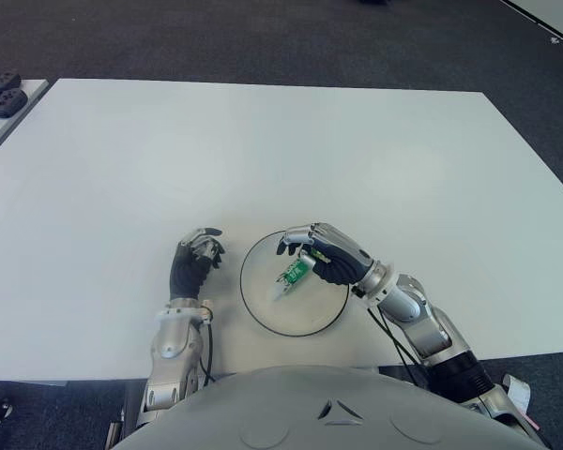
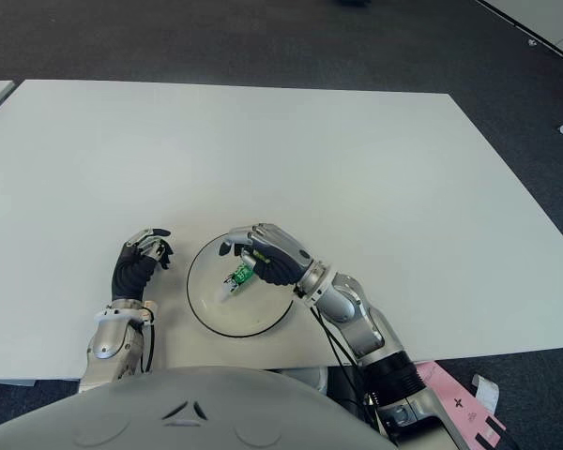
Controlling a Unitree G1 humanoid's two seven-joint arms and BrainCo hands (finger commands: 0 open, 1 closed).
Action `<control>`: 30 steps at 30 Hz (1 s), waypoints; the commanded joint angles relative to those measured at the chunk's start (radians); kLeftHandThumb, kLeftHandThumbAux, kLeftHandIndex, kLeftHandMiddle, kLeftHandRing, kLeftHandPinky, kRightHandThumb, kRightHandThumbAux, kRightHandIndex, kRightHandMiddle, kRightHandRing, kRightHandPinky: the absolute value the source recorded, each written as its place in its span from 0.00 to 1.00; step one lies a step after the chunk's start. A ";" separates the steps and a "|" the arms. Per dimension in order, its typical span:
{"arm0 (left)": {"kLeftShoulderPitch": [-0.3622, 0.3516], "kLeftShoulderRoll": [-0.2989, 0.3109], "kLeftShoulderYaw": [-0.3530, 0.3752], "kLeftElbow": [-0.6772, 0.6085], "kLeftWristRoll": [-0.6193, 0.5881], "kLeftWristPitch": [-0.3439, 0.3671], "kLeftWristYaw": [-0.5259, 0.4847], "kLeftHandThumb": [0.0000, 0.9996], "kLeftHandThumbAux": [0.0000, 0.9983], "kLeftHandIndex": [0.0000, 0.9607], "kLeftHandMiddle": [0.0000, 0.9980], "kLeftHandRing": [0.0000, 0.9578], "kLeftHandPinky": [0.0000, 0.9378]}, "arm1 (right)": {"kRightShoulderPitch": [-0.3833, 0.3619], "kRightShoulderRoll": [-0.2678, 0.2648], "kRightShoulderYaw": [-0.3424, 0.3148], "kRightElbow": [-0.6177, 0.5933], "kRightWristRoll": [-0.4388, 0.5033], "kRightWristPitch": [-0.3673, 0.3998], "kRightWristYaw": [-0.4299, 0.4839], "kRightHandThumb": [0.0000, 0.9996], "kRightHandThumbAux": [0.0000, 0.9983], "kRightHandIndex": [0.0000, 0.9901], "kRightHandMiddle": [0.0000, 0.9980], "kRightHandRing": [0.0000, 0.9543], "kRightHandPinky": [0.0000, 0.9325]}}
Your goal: Put the toothpaste on the table into the plate.
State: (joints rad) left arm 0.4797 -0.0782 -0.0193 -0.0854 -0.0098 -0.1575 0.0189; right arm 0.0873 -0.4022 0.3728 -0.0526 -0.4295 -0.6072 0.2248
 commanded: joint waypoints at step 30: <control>0.009 -0.001 -0.001 0.052 -0.007 0.006 0.004 0.70 0.72 0.45 0.71 0.74 0.75 | -0.008 -0.006 -0.009 0.080 0.051 0.023 0.029 0.94 0.67 0.41 0.44 0.52 0.52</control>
State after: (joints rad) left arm 0.4793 -0.0808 -0.0185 -0.0702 -0.0197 -0.1827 0.0188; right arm 0.0809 -0.4030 0.3910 0.0350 -0.4113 -0.6027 0.2484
